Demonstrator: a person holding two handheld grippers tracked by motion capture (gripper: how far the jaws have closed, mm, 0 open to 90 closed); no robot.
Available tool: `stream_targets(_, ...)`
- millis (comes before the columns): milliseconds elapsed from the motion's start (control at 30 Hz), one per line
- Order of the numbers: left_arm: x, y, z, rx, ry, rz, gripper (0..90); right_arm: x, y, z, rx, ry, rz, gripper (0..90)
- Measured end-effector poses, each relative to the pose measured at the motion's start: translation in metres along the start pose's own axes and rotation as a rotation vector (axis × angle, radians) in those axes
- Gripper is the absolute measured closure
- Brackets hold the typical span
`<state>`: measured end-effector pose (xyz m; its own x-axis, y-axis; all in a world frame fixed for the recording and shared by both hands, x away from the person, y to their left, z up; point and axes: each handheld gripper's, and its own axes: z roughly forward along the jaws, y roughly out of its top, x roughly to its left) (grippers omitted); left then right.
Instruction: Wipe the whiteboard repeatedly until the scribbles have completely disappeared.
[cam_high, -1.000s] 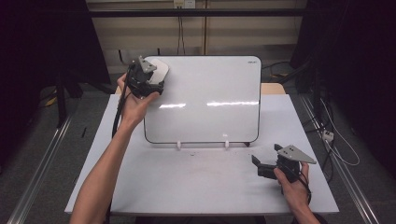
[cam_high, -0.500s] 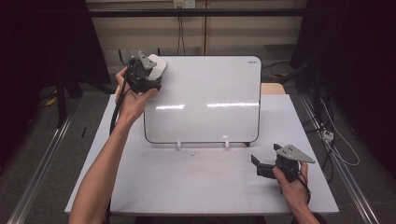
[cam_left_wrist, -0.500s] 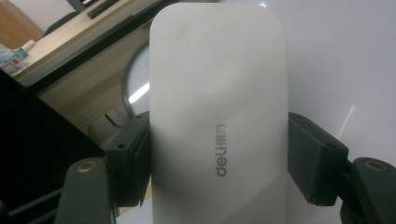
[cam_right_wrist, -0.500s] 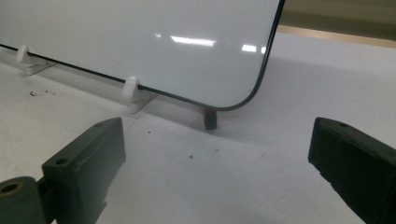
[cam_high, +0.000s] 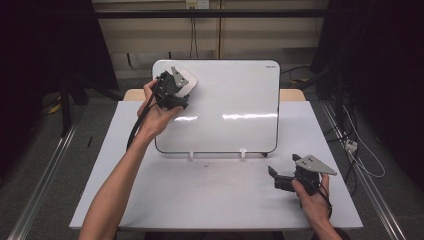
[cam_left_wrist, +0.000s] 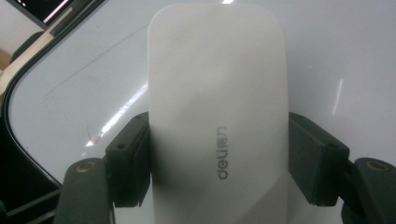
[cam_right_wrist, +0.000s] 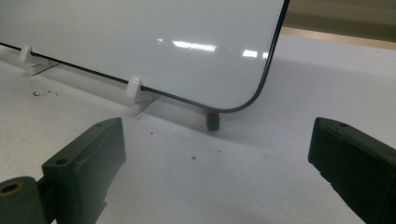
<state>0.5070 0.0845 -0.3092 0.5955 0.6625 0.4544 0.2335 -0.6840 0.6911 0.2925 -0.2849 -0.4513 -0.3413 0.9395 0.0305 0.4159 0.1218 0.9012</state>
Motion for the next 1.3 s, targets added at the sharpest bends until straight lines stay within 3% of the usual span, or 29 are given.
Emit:
stream_targets(133, 0.003, 0.001, 0.000, -0.025, 0.026, 0.038, 30.8, 0.000, 0.000, 0.000, 0.000, 0.000, 0.000, 3.9)
stream_targets(233, 0.012, 0.002, -0.003, -0.055, 0.053, 0.027, 30.9, 0.000, 0.000, 0.000, -0.002, 0.003, 0.000, 3.9)
stream_targets(400, 0.030, -0.001, -0.003, -0.099, 0.082, -0.031, 31.0, -0.003, -0.001, -0.002, -0.001, 0.000, 0.009, 3.9)
stream_targets(600, 0.043, -0.006, -0.006, -0.144, 0.120, -0.072, 31.1, -0.004, -0.002, -0.003, -0.001, -0.004, 0.011, 3.9)
stream_targets(733, 0.049, -0.012, -0.004, -0.192, 0.122, -0.109, 31.1, -0.004, -0.002, -0.003, -0.001, -0.002, 0.012, 3.9)
stream_targets(867, 0.045, -0.017, -0.002, -0.239, 0.157, -0.126, 31.2, -0.004, -0.002, -0.002, -0.002, -0.002, 0.011, 3.9)
stream_targets(1033, 0.040, -0.020, -0.002, -0.257, 0.152, -0.150, 31.2, -0.003, -0.002, -0.002, 0.001, -0.002, 0.013, 3.9)
stream_targets(1200, 0.028, -0.024, 0.001, -0.265, 0.111, -0.179, 31.2, -0.002, -0.001, -0.001, 0.000, -0.001, 0.008, 3.9)
stream_targets(1300, 0.012, -0.024, 0.002, -0.266, 0.089, -0.147, 31.2, -0.002, -0.001, -0.001, 0.002, -0.001, 0.008, 3.9)
